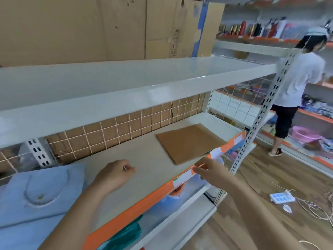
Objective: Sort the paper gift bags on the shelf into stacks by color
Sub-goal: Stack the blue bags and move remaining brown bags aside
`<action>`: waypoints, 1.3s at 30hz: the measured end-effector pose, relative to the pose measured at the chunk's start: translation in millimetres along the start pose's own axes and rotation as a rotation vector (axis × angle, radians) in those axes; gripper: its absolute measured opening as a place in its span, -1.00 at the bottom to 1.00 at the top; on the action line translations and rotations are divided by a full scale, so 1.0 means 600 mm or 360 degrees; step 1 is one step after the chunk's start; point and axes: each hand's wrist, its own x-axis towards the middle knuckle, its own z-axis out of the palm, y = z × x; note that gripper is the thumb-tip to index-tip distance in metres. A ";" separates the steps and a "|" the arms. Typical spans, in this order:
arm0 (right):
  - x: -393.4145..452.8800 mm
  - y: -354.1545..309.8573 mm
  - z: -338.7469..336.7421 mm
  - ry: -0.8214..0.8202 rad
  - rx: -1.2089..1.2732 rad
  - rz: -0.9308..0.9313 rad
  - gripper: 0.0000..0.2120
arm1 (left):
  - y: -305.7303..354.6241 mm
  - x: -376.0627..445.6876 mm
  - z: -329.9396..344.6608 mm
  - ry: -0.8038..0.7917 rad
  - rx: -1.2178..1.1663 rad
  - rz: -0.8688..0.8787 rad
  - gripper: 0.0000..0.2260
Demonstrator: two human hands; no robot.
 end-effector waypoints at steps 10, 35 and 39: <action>0.195 0.113 -0.077 -0.0108 -0.0154 -0.0102 -0.95 | 0.072 0.107 0.085 0.0026 0.0020 -0.0171 -0.83; 0.526 0.257 -0.155 -0.0150 -0.0090 0.0084 -0.71 | 0.272 0.228 0.278 0.0371 -0.0862 -0.1227 -0.57; 0.515 0.236 -0.152 -0.0019 -0.0087 -0.0061 -0.79 | 0.279 0.208 0.273 0.0597 -0.0989 -0.1188 -0.75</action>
